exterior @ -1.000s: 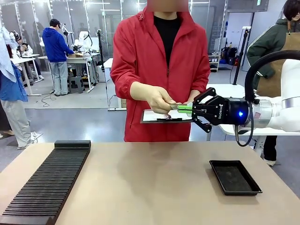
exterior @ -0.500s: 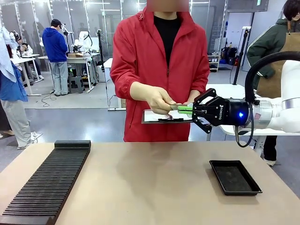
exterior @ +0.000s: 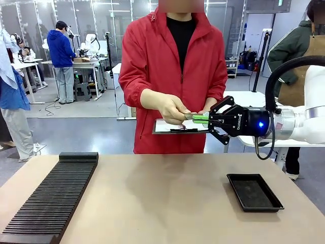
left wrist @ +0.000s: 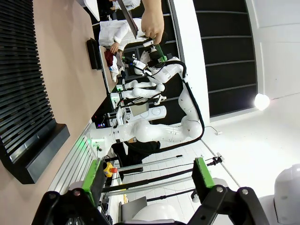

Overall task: Inspect the PCB.
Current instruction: Place the Blank PCB in the ESD tray.

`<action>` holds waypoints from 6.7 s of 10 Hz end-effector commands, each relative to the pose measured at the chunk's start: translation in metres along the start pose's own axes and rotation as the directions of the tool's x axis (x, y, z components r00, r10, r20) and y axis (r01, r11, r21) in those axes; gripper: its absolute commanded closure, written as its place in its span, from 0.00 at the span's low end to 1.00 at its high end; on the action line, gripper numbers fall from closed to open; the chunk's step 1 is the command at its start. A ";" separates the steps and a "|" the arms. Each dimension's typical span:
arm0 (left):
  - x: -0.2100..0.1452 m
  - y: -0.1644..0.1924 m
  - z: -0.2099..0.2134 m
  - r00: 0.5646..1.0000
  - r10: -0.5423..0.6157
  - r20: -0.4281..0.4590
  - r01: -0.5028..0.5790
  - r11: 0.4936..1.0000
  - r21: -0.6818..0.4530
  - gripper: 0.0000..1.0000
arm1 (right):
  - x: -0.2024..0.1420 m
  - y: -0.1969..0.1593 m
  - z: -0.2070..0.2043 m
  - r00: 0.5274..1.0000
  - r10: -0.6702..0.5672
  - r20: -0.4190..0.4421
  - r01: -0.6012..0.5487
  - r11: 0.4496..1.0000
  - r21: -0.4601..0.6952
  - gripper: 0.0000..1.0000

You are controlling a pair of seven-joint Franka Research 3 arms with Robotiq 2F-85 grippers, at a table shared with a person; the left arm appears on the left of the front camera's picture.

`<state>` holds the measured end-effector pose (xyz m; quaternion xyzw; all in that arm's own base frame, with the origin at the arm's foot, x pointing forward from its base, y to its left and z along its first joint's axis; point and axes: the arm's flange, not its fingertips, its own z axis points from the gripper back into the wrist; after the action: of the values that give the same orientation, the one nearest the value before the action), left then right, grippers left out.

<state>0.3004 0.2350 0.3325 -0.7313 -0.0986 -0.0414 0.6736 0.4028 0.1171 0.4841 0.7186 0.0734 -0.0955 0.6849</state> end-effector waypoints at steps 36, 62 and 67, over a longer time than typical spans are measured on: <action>-0.002 -0.002 0.001 1.000 0.003 -0.011 -0.003 1.000 0.009 0.04 | 0.000 0.000 0.000 1.000 0.000 0.002 0.000 1.000 -0.001 0.97; -0.002 -0.002 0.001 1.000 0.003 -0.011 -0.003 1.000 0.009 0.04 | 0.114 -0.135 0.158 0.974 0.125 0.188 0.076 0.605 -0.793 0.08; -0.002 -0.002 0.001 1.000 0.003 -0.011 -0.003 1.000 0.009 0.04 | 0.091 -0.107 0.160 0.965 0.125 0.232 0.135 0.524 -0.841 0.00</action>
<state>0.3002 0.2352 0.3325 -0.7313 -0.0989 -0.0412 0.6736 0.4669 -0.0431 0.3450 0.3000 0.0175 -0.1257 0.9454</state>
